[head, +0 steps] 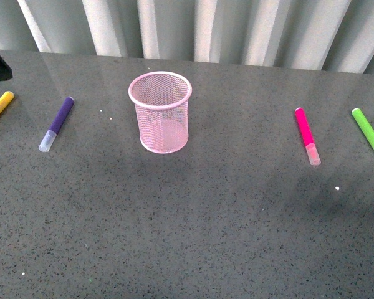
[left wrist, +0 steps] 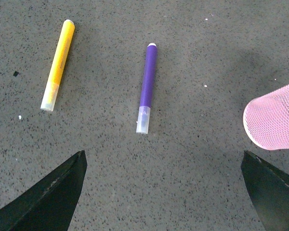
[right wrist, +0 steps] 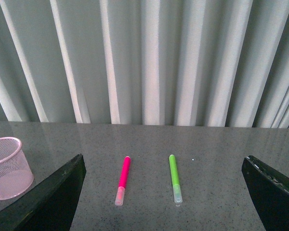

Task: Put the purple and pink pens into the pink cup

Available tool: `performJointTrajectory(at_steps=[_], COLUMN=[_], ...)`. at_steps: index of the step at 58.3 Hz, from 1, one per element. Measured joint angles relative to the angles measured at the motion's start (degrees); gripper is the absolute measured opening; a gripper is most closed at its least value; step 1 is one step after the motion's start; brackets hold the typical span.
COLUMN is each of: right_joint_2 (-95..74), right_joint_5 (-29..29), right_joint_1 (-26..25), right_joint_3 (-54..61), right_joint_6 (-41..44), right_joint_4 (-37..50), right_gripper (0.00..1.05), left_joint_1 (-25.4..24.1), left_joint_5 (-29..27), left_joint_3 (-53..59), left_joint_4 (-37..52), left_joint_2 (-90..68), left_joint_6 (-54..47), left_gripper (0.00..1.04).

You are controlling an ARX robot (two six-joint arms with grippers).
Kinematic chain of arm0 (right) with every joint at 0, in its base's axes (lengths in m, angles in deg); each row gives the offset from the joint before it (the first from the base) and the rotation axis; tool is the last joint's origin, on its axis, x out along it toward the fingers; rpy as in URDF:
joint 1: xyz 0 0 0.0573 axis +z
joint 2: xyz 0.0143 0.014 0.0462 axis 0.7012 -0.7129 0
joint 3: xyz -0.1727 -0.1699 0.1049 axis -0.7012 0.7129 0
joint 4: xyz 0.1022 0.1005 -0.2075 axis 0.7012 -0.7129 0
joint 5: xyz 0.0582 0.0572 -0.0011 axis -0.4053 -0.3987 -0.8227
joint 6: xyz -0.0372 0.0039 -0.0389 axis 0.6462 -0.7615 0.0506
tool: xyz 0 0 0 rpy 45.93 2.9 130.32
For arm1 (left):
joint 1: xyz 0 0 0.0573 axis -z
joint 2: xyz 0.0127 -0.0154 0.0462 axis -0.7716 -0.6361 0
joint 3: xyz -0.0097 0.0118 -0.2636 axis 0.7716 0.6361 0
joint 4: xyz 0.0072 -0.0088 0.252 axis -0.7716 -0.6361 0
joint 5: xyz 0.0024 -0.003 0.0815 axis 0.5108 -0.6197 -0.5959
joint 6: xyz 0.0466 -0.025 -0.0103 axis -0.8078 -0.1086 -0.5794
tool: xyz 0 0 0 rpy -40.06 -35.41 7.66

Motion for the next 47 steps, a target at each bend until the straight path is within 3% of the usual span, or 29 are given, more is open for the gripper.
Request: performJointTrajectory(at_steps=[15, 47], right_joint_2=[0.0, 0.0], right_joint_5=[0.0, 0.0], right_joint_1=[0.0, 0.0], right_joint_3=[0.0, 0.0], right_joint_6=[0.0, 0.0], right_joint_4=[0.0, 0.0], right_gripper=[0.98, 0.98], left_joint_1=[-0.6, 3.1], left_joint_5=[3.4, 1.3], left_joint_3=[-13.1, -30.9], left_joint_4=[-7.5, -11.5], left_joint_2=[-11.6, -32.3], left_joint_6=[-3.4, -7.2], left_gripper=[0.98, 0.98])
